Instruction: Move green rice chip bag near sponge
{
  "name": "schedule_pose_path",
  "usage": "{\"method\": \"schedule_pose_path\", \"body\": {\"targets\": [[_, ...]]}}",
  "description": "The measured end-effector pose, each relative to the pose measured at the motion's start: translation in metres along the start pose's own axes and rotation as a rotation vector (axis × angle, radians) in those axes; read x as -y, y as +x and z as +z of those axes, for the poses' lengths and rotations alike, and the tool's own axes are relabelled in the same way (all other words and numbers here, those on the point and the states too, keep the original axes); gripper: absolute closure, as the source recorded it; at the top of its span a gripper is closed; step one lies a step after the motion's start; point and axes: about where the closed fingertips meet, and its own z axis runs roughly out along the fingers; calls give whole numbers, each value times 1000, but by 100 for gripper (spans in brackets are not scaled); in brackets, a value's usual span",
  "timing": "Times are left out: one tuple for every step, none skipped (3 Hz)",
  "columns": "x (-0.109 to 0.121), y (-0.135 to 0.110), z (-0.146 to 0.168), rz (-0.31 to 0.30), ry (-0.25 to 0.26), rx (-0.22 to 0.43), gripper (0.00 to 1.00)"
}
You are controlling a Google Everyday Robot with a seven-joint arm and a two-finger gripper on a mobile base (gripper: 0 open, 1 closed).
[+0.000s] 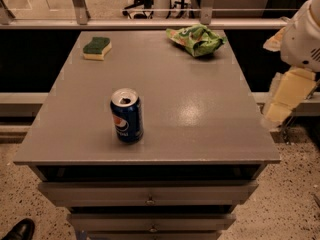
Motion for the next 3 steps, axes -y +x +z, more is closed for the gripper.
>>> {"method": "schedule_pose_path", "body": {"targets": [[49,-13,37,66,50,82,0],[107,-30,65,119,119,170,0],[157,-50,81,161,177,258,0]]}}
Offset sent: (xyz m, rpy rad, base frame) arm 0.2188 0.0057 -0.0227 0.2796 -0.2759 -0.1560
